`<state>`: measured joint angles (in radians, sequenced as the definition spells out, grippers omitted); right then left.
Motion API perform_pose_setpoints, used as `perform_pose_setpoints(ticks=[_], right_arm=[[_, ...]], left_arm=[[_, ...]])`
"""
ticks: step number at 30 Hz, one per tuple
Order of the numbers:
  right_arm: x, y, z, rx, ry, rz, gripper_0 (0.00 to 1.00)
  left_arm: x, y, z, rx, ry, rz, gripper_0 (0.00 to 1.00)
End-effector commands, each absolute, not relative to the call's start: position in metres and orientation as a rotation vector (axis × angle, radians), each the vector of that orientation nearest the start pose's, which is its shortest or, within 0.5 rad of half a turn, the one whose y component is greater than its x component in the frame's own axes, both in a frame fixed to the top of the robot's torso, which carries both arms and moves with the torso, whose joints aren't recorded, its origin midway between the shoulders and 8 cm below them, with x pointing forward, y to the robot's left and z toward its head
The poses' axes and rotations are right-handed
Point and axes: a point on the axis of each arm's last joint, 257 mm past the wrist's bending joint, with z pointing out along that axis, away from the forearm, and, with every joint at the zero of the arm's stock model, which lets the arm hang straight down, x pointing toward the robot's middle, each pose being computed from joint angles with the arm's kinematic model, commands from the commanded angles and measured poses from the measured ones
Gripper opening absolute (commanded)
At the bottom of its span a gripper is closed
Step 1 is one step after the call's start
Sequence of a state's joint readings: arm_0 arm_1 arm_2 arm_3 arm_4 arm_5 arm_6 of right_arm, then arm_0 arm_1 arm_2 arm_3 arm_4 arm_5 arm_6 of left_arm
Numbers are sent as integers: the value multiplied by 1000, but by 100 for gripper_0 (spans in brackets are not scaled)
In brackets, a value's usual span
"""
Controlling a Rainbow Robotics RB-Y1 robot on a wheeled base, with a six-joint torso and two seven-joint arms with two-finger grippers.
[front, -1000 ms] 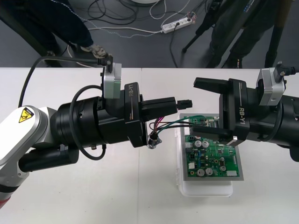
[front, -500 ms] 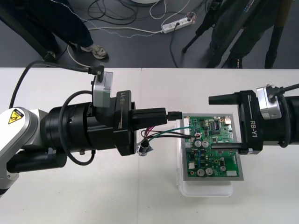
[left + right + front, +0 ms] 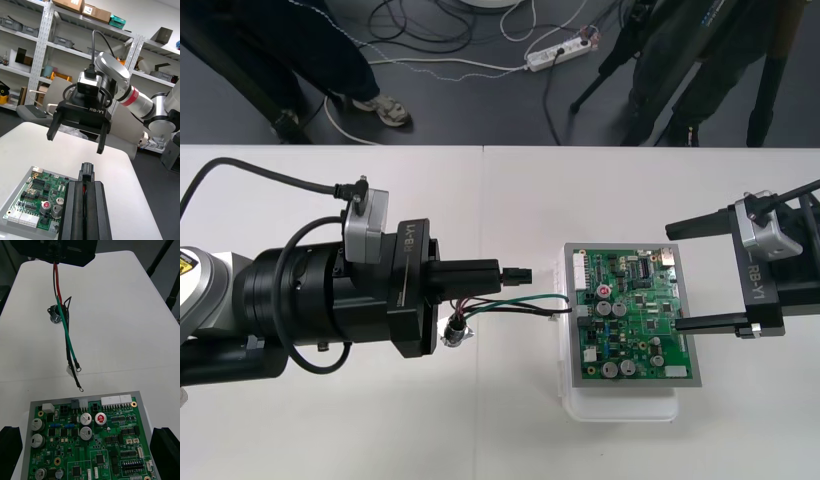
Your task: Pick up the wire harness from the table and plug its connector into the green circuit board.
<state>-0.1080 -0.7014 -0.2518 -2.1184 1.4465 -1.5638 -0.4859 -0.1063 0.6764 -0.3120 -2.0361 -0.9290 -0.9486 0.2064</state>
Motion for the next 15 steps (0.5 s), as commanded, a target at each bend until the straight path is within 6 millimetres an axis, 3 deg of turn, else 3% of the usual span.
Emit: perform_pose_setpoints(ticks=[1, 9, 15], right_arm=[[329, -164, -94, -1590, 1531, 489, 100], [329, -163, -94, -1569, 1568, 487, 100], [343, -171, -96, -1562, 1601, 404, 100]], left_arm=[[279, 21, -76, 1206, 1080, -1134, 0], [282, 36, -96, 1231, 1073, -1122, 0], [291, 48, -116, 1245, 1061, -1096, 0]])
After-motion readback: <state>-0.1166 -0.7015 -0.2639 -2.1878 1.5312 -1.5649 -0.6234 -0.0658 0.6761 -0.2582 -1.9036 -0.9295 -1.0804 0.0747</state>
